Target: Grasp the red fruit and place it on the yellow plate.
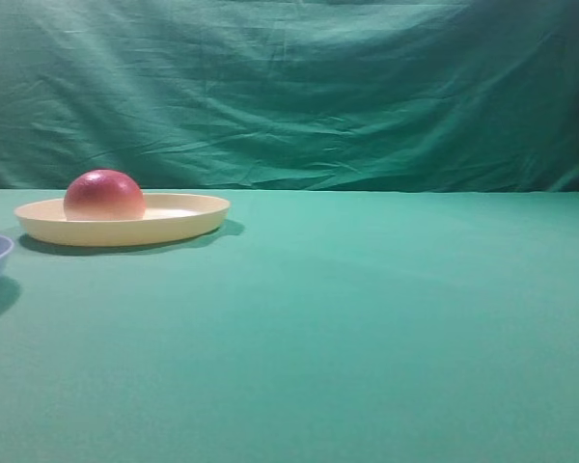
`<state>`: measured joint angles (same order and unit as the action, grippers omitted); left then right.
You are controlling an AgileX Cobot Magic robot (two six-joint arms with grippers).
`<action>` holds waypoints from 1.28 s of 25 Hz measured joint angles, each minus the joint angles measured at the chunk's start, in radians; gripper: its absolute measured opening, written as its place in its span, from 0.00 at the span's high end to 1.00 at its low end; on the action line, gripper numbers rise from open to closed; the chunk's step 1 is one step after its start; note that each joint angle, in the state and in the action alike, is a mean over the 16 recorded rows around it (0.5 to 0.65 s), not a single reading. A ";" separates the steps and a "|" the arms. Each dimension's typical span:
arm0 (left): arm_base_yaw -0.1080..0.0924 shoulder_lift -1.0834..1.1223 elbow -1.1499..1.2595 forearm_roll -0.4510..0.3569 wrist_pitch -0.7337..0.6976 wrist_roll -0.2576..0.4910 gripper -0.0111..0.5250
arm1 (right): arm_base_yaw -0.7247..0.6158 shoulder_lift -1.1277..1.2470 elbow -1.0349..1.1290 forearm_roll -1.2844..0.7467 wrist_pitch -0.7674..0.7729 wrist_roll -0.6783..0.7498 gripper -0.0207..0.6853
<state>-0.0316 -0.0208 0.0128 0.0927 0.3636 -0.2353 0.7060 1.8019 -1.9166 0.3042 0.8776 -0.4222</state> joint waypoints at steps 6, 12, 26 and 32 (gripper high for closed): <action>0.000 0.000 0.000 0.000 0.000 0.000 0.98 | -0.048 -0.052 0.001 -0.019 0.077 0.076 0.97; 0.000 0.000 0.000 0.000 0.000 0.000 0.98 | -0.092 -0.161 0.032 -0.114 0.137 0.151 0.97; 0.000 0.000 0.000 0.000 0.000 0.000 0.98 | -0.208 -0.622 0.442 -0.428 0.032 0.400 0.97; 0.000 0.000 0.000 0.000 0.000 0.000 0.98 | -0.349 -0.859 0.664 -0.463 0.002 0.472 0.97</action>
<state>-0.0316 -0.0208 0.0128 0.0927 0.3636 -0.2353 0.3565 0.9430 -1.2522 -0.1589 0.8797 0.0498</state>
